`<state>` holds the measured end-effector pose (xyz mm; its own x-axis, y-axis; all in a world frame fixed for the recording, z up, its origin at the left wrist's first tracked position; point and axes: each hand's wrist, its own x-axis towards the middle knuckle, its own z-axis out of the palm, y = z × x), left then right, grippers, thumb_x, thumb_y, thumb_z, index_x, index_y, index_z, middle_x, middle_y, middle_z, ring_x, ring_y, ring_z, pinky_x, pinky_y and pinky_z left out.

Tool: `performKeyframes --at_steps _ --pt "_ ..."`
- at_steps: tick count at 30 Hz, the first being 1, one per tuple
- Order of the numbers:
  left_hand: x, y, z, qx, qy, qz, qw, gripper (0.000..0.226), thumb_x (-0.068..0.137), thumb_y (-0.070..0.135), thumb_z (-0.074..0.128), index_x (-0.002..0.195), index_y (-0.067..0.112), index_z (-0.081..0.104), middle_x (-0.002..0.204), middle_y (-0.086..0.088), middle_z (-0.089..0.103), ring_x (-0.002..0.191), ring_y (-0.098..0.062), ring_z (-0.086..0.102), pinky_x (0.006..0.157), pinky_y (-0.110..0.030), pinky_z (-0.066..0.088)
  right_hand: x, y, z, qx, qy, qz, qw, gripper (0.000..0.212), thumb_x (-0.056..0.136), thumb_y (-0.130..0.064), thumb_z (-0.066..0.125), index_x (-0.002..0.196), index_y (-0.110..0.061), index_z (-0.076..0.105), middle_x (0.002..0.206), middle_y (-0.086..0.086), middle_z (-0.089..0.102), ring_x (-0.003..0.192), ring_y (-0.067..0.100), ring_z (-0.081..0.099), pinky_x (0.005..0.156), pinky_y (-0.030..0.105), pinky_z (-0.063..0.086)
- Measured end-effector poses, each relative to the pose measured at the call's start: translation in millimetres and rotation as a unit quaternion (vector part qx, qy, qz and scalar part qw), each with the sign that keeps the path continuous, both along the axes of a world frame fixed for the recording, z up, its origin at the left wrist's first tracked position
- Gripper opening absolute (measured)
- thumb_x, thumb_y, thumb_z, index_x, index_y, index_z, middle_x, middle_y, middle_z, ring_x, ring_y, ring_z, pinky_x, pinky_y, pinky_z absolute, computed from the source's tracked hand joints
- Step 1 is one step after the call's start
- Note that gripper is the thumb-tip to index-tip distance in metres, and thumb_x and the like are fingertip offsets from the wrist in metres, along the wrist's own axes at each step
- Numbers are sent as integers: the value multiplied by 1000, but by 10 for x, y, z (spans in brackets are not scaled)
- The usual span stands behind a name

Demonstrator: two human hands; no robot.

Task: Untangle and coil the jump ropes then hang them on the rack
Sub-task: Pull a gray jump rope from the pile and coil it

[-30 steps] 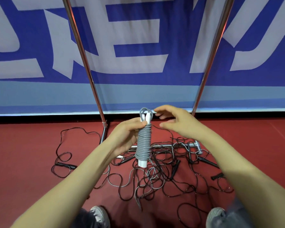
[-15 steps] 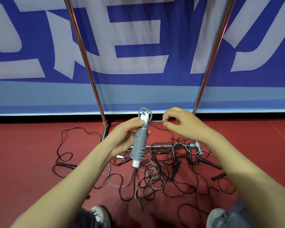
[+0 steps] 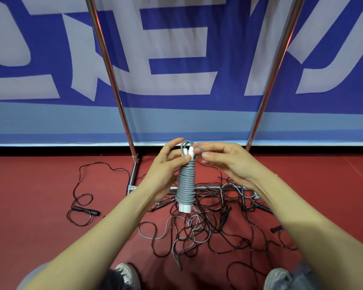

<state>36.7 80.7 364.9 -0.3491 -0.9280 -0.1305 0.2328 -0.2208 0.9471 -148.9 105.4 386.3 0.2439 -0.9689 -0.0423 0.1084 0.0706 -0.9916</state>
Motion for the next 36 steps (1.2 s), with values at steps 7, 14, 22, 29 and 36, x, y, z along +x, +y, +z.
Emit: performKeyframes --at_steps 7,14,22,29,36 --pt "95 -11 103 30 -3 -59 998 33 79 5 64 112 13 64 113 -4 69 91 -13 60 81 -35 46 79 -2 9 46 -111 -28 992 19 76 -12 63 90 -13 76 107 4 71 103 14 63 89 26 50" --pt "98 -5 133 36 12 -106 994 30 75 4 63 103 15 65 103 -2 67 99 -21 58 82 -40 48 101 -9 35 109 -227 -45 967 15 76 -10 63 89 -9 70 93 10 70 93 24 68 90 36 55" --pt "90 47 158 39 19 -111 993 29 77 3 67 103 15 69 103 -8 66 96 -23 59 93 -49 47 149 -27 44 111 -140 -132 975 13 82 -6 66 93 -9 60 86 11 70 75 19 69 79 33 59" --pt "61 52 168 55 11 -108 993 30 76 7 64 106 13 67 95 -6 68 85 -17 62 95 -55 46 187 -26 22 60 -43 -122 990 7 86 -4 65 87 -10 67 81 3 73 71 14 69 67 24 57" --pt "56 41 145 60 45 -53 996 33 73 8 63 106 11 63 99 -10 67 99 -26 59 74 -39 53 209 -2 -19 11 -23 -68 997 27 88 9 55 103 -11 66 100 8 70 92 15 67 92 27 53"
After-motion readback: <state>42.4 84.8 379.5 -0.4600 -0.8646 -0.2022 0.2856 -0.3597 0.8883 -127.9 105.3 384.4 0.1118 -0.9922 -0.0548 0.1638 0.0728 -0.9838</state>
